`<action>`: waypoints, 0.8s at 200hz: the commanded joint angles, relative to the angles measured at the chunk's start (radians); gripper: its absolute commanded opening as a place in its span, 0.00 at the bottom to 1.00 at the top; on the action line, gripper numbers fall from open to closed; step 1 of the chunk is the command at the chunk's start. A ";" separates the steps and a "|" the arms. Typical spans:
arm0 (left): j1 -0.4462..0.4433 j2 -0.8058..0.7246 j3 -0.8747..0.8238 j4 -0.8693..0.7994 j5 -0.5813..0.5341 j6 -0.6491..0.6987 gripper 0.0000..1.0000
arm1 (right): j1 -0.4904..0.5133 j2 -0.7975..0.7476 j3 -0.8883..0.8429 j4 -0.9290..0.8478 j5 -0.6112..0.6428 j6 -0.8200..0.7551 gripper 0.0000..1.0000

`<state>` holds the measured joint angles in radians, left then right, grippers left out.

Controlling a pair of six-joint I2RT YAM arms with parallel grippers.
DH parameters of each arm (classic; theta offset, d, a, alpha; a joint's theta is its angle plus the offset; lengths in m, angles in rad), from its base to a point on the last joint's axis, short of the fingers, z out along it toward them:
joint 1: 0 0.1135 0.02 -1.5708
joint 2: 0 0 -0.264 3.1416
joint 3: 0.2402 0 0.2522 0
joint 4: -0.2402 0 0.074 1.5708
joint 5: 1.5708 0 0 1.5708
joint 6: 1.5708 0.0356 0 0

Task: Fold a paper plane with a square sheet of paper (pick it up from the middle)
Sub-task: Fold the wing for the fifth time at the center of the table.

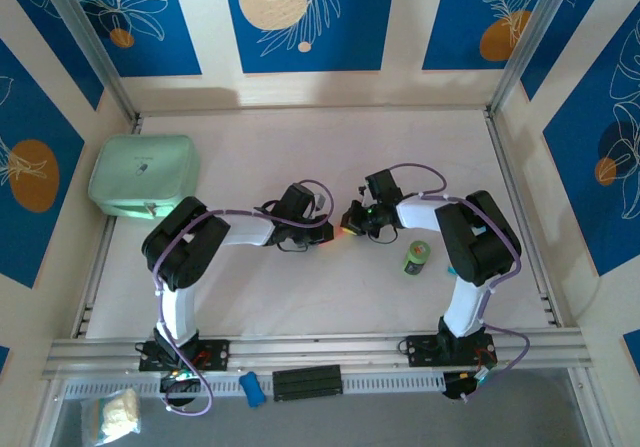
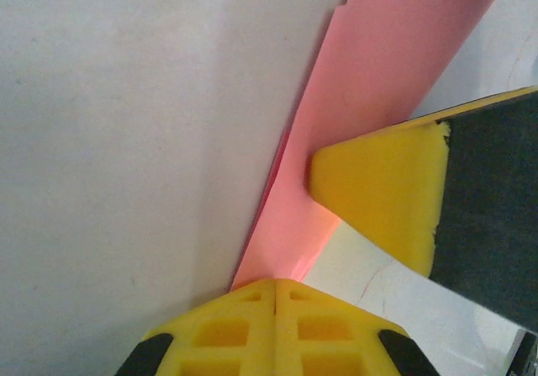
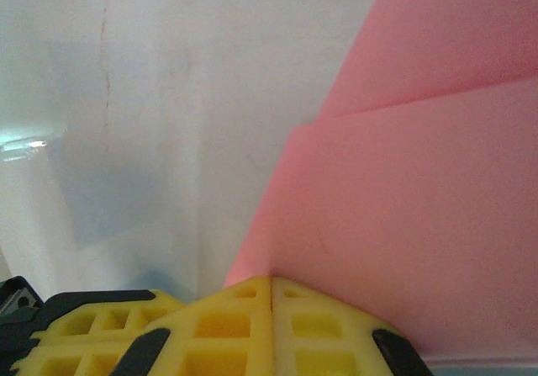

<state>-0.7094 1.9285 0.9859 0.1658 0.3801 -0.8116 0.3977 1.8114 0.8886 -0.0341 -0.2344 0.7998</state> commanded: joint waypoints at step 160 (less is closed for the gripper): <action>-0.003 0.044 -0.041 -0.121 -0.049 -0.009 0.00 | -0.017 -0.115 0.090 -0.255 0.298 -0.044 0.23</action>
<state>-0.7101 1.9289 0.9817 0.1795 0.3660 -0.8146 0.3611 1.7248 0.9367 -0.1925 -0.0566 0.7650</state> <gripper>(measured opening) 0.054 0.184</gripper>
